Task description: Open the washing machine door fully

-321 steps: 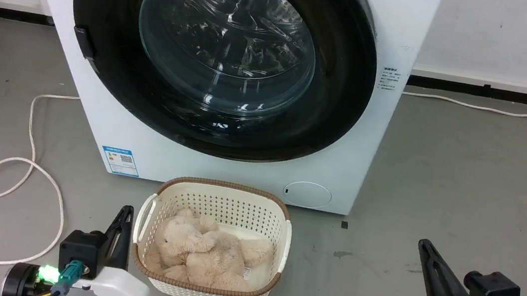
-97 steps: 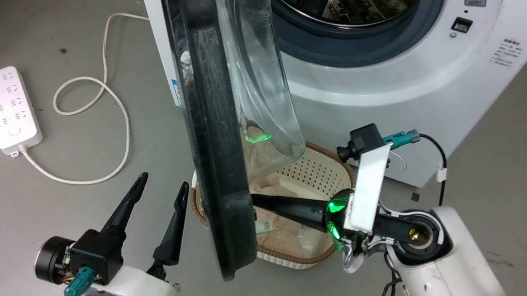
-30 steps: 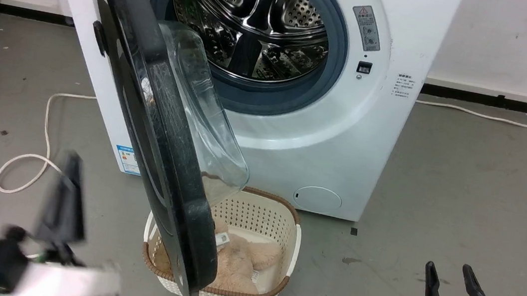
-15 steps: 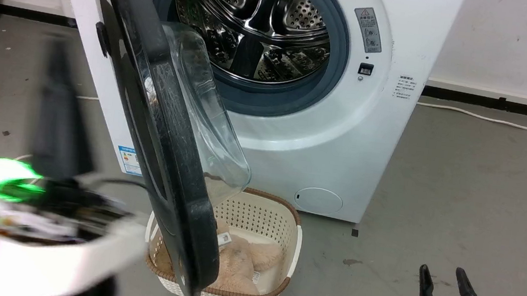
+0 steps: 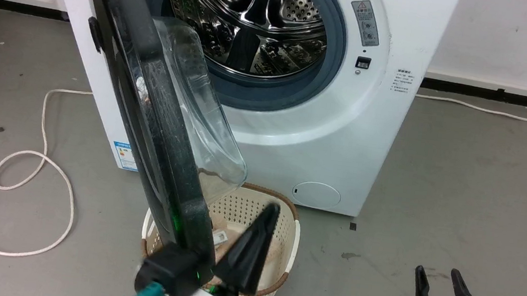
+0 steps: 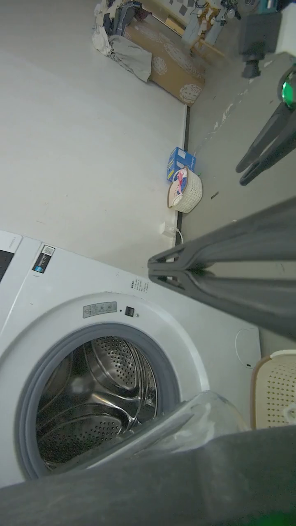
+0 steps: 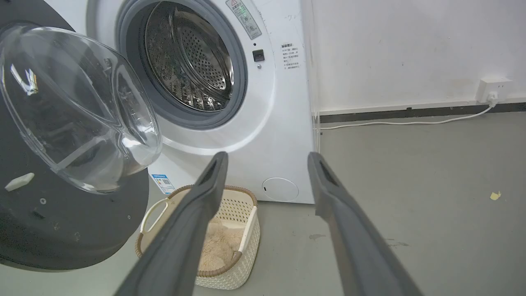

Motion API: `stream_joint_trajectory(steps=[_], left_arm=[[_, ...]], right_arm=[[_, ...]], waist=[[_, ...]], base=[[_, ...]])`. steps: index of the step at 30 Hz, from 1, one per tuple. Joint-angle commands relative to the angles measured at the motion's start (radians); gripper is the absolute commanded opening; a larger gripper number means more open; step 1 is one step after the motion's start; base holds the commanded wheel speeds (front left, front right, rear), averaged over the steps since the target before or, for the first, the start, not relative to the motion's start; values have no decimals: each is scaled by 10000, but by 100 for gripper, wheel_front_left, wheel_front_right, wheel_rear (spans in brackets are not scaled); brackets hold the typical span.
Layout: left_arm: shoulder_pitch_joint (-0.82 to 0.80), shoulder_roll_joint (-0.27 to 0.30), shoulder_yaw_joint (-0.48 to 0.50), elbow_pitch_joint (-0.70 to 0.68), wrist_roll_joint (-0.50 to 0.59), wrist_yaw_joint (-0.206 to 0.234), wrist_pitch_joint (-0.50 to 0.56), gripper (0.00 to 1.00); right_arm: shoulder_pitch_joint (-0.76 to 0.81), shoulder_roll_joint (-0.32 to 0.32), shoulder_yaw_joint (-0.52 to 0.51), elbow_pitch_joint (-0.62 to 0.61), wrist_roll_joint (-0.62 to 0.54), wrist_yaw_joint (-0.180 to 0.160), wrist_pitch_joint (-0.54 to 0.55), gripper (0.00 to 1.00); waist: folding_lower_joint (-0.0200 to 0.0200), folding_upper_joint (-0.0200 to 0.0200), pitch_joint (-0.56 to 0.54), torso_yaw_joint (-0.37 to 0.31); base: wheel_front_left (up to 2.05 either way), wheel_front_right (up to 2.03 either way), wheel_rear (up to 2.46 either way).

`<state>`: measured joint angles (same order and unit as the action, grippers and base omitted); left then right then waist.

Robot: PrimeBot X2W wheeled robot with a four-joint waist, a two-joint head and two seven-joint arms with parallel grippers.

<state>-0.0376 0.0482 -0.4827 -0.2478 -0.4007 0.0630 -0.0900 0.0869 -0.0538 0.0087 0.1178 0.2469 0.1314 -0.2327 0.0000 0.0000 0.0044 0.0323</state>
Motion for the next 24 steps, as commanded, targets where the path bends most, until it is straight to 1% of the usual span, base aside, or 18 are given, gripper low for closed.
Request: stream_joint_trajectory(steps=[1,3,7,9,11,18,24], left_arm=[[105,21,-60,365,22,15,-92,0],[156,21,12,990,-124,103,-267,0],[-11,174,286,2170,102,333,-523,0],[-153,398,341,2708,455,487,-636,0],[-171,368,478,3060,316,552,-760,0],[-175,403,672,3618,95,501,-1072,0],[-23,458,640,3673,34,496,-1123,0]], right_arm=[[-155,35,19,35,52,-7,-82,100],[-180,35,37,58,50,-7,-89,100],[-215,35,33,100,38,-7,-97,100],[-237,35,16,115,33,-7,-100,100],[-243,35,2,122,38,-7,-102,100],[-133,35,-12,180,115,-7,-98,100],[10,35,25,254,228,-7,-105,100]], waist=[[0,0,45,-9],[0,0,95,-15],[0,0,187,14],[0,0,224,41],[0,0,242,96],[0,0,156,611],[0,0,-64,1542]], base=[[0,0,0],[0,0,0],[0,0,0],[0,0,0],[0,0,0],[0,0,0],[0,0,0]])
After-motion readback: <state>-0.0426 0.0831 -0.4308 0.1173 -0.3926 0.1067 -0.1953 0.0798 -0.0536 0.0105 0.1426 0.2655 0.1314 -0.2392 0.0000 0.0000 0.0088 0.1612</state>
